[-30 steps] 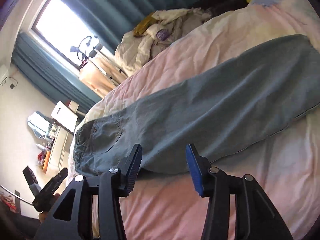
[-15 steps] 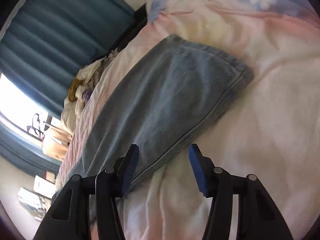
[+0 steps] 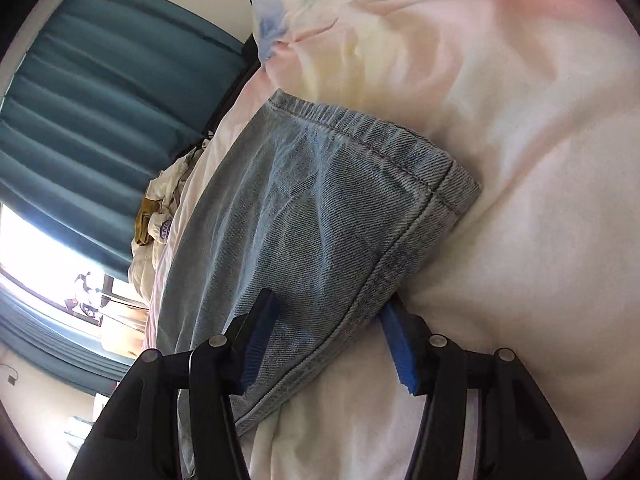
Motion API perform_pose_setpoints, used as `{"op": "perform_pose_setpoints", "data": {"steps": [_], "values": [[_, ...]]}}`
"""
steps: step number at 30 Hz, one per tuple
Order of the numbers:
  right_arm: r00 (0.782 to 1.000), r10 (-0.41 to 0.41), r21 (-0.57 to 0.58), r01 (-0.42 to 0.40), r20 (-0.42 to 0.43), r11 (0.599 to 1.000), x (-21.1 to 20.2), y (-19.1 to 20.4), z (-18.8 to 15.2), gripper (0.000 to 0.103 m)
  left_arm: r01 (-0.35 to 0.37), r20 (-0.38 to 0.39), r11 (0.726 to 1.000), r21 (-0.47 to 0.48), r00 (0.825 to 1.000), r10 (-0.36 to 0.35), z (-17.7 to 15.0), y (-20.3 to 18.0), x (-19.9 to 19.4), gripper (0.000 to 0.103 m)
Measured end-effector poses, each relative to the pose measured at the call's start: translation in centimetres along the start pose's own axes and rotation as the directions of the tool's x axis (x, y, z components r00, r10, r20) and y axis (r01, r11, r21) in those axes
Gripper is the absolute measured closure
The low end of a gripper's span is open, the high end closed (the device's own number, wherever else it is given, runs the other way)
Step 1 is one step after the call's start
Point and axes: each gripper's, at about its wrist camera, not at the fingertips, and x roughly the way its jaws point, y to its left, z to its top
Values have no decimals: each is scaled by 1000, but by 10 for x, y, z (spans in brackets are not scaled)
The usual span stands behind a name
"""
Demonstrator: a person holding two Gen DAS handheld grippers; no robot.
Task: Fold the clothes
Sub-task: 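Grasp the leg hem with the right gripper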
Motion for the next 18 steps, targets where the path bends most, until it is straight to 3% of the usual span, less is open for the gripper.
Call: {"op": "perform_pose_setpoints", "data": {"steps": [11,14,18], "values": [[1000,0,-26,1,17,1000,6,1,1,49,-20,14,1000,23,1000,19,4,10,12,52],[1000,5,-17,-5,21,1000,4,2,0,48,-71,-38,997,-6,997,71,-2,35,37,52],[999,30,2,-30,17,1000,0,1,-2,48,-187,-46,982,-18,981,186,-16,81,69,52]]}}
